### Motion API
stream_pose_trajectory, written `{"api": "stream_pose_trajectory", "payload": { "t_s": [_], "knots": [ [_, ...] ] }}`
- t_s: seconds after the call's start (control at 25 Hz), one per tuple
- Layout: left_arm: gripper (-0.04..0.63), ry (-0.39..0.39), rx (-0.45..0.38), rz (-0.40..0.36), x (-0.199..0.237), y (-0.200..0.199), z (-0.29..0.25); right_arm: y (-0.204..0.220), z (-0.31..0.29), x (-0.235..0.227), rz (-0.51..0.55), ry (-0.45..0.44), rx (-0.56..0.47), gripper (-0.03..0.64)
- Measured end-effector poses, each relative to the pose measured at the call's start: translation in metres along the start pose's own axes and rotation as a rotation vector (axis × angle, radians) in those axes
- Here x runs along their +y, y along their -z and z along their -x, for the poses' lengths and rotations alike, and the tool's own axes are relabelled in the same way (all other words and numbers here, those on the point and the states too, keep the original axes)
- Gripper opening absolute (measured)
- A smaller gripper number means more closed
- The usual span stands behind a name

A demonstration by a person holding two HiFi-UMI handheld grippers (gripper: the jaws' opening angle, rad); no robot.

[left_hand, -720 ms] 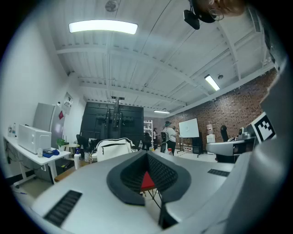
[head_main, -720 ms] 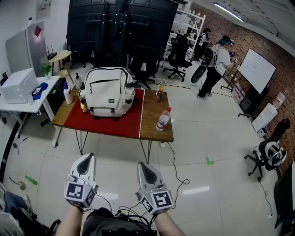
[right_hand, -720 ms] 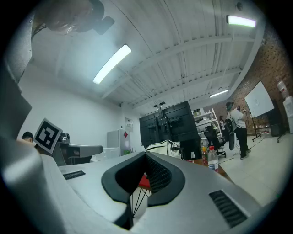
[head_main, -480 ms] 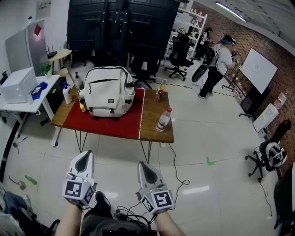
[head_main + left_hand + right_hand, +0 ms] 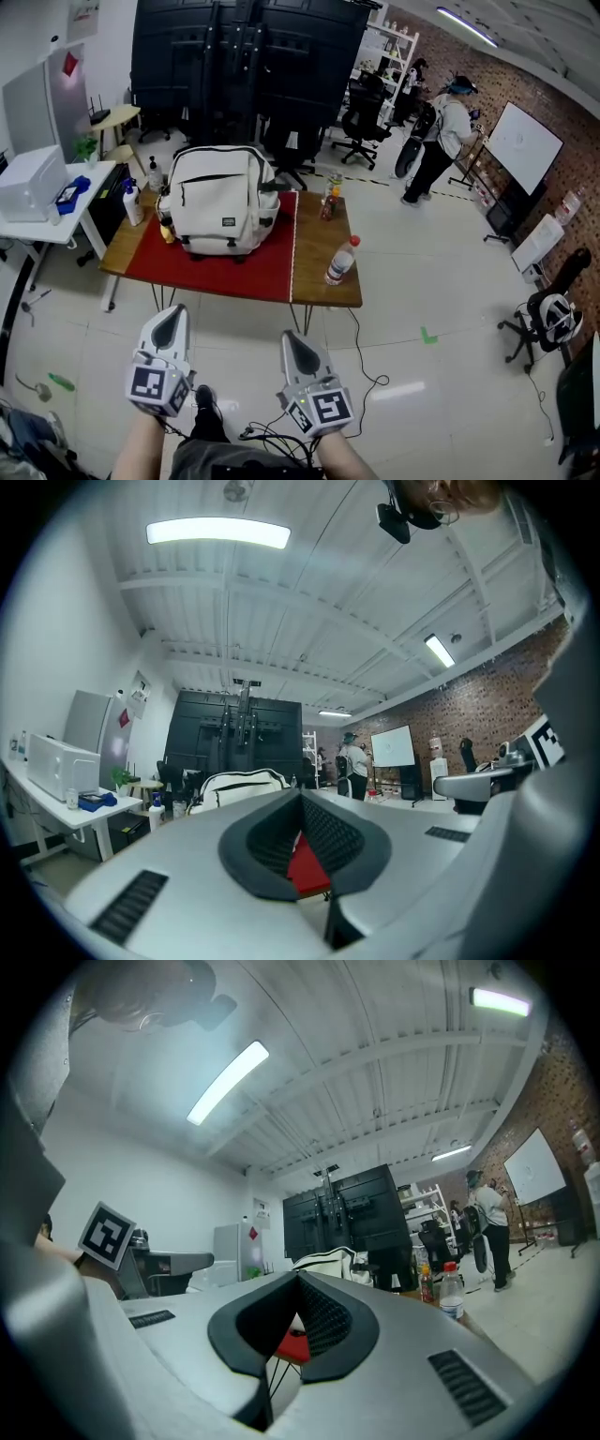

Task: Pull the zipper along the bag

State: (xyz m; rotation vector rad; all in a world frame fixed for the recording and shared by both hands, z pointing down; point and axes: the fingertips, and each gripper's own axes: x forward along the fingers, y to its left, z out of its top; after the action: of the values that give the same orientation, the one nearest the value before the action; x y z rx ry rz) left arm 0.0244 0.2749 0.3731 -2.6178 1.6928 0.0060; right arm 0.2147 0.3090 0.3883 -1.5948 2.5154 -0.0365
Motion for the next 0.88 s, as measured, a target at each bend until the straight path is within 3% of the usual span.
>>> {"api": "stream_pose_trajectory", "payload": {
  "t_s": [0.6,0.88],
  "knots": [
    [0.028,-0.006,0.006,0.034,0.179,0.001,-0.113,0.017,-0.182,0.025,0.032,0.026,0.027,0.012],
    [0.028,0.051,0.040,0.026,0.234,0.020,-0.166,0.029,-0.261,0.032,0.032,0.067,0.026,0.012]
  ]
}}
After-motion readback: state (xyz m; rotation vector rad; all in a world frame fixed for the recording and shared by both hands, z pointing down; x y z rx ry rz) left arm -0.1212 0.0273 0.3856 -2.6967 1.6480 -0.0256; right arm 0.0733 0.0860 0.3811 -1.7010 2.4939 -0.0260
